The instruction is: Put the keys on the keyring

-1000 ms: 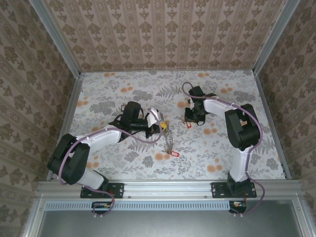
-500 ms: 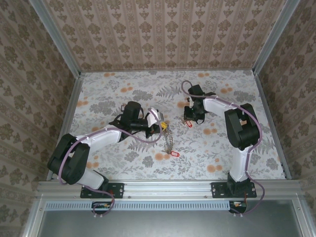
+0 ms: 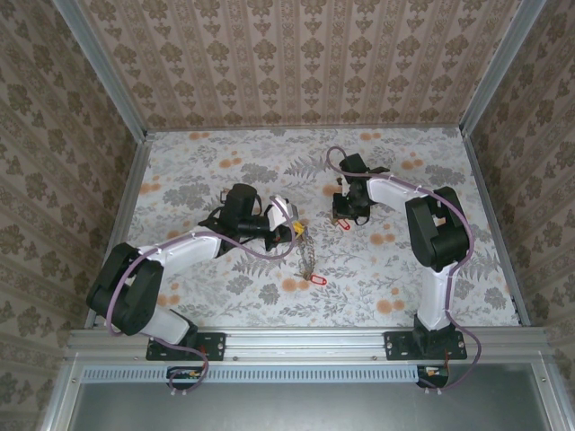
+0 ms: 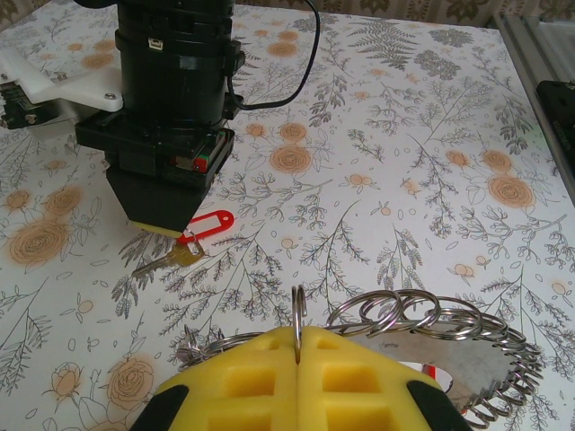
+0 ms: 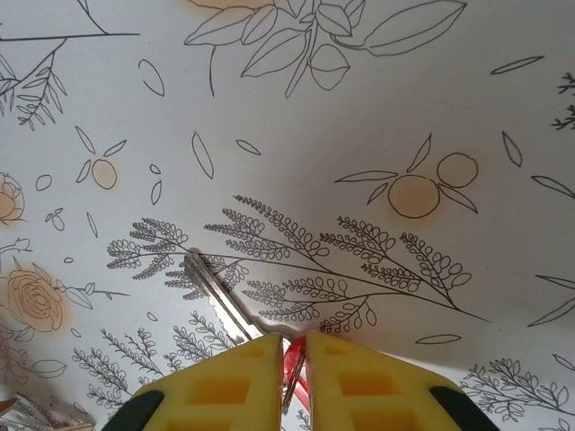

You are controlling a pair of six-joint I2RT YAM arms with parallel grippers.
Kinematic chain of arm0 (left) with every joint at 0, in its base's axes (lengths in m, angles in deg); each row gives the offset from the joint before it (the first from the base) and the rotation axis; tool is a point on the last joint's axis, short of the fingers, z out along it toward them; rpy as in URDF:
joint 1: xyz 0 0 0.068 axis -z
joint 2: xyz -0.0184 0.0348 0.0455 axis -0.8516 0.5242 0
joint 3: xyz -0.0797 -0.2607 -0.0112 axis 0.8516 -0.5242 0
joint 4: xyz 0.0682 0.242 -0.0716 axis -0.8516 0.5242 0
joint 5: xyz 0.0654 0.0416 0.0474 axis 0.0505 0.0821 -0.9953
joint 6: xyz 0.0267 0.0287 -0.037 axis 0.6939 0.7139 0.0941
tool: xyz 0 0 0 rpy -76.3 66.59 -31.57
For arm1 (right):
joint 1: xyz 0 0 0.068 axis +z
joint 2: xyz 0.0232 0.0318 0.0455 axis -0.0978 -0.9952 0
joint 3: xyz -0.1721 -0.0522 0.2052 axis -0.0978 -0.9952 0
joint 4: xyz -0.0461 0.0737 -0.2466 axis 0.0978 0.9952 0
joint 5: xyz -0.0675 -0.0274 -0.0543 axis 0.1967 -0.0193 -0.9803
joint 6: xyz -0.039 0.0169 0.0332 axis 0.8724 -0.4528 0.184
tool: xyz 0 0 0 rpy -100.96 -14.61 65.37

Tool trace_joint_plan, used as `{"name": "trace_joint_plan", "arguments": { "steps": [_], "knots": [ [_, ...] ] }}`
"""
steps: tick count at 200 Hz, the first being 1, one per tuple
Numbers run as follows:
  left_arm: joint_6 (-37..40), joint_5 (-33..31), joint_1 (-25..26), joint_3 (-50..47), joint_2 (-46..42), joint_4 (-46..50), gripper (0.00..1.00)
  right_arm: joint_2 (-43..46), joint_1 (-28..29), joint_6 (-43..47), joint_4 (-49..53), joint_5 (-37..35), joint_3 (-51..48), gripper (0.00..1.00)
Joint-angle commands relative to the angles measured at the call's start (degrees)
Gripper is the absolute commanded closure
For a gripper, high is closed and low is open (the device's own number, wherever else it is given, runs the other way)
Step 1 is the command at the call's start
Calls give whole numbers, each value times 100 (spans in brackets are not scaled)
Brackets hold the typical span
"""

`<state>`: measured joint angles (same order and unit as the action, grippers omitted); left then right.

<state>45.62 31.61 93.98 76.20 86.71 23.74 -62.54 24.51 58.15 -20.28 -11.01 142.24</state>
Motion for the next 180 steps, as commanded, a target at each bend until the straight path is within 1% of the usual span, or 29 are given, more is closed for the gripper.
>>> {"name": "trace_joint_plan", "arguments": {
  "steps": [1, 65, 126, 166, 171, 175, 180],
  "knots": [
    [-16, 152, 35, 166, -15, -35, 100, -73, 55, 62, 268, -198, 152, 85],
    [-16, 149, 35, 174, -26, -27, 100, -136, 97, 94, 356, -271, 179, 84],
    [-15, 137, 35, 181, -27, -3, 100, -216, 94, 28, 341, -181, 257, 82],
    [-16, 136, 35, 173, -29, -8, 100, -187, 102, 53, 326, -168, 257, 86],
    [-17, 138, 35, 171, -33, -8, 100, -172, 103, 52, 337, -192, 249, 87],
    [-16, 132, 33, 171, -30, -7, 100, -158, 105, 60, 326, -205, 234, 90],
    [-16, 133, 35, 173, -38, -3, 100, -128, 109, 69, 328, -219, 214, 91]
  ]
}}
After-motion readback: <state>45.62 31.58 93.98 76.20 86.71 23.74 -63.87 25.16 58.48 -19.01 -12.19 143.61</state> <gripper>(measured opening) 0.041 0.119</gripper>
